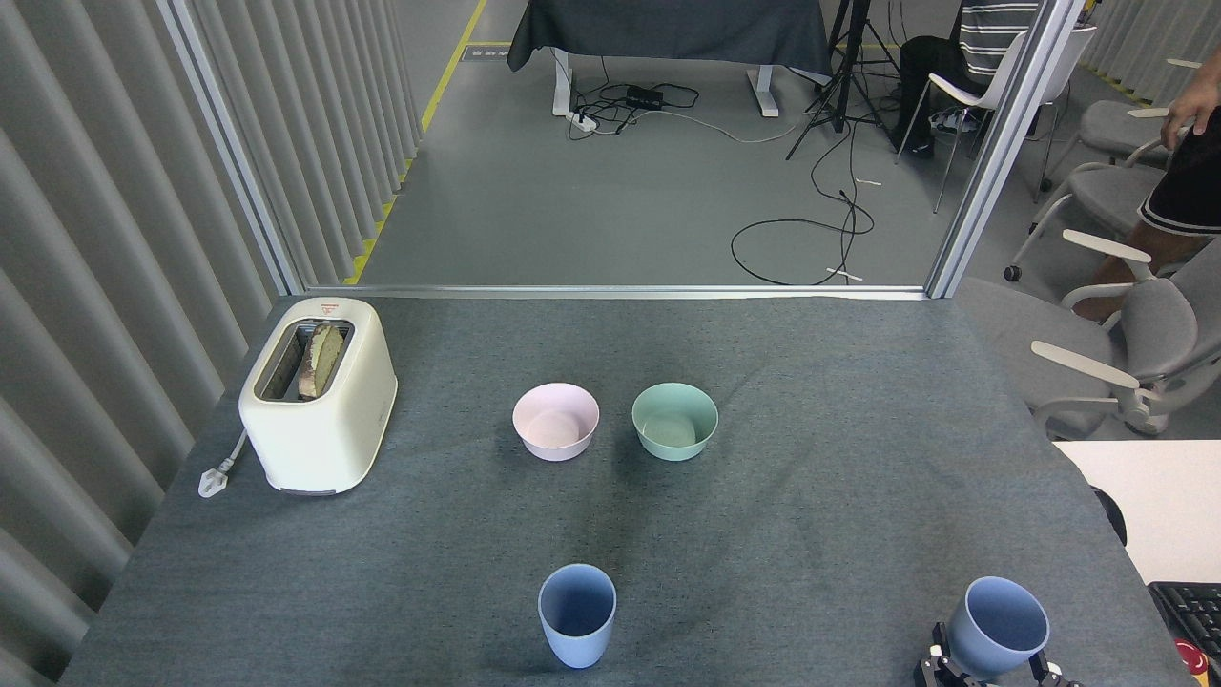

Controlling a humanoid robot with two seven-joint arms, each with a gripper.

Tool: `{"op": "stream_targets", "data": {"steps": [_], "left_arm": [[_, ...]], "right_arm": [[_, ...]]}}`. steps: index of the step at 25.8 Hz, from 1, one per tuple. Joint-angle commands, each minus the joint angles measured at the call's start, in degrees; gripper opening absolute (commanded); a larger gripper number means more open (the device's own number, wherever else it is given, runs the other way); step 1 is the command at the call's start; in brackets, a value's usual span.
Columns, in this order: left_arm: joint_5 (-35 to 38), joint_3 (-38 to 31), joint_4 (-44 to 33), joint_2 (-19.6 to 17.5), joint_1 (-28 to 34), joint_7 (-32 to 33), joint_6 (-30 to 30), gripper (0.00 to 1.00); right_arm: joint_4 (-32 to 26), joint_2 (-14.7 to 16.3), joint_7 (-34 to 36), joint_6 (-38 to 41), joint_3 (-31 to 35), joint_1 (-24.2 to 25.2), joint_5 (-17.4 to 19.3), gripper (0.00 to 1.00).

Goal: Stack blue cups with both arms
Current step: 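Grasp the other blue cup with the right gripper, then lift the blue cup with the right gripper and carry it over the centered cup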

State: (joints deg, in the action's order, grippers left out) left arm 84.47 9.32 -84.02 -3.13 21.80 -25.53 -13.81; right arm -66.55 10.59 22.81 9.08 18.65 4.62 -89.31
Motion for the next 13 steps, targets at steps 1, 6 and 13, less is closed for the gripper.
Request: {"op": "stream_targets", "data": {"steps": [1, 6, 13], "left_arm": [[0.0, 0.0, 0.0, 0.0, 0.0, 0.0, -0.1, 1.00], [-0.3, 0.0, 0.1, 0.0, 0.0, 0.0, 0.0, 1.00], [-0.4, 0.1, 0.1, 0.0, 0.0, 0.0, -0.1, 1.00]], "right_arm": [[0.5, 0.0, -0.2, 0.0, -0.1, -0.8, 0.0, 0.96], [0.6, 0.1, -0.2, 0.0, -0.1, -0.9, -0.3, 0.74], [-3.6, -0.5, -0.7, 0.1, -0.6, -1.1, -0.3, 0.65]]}}
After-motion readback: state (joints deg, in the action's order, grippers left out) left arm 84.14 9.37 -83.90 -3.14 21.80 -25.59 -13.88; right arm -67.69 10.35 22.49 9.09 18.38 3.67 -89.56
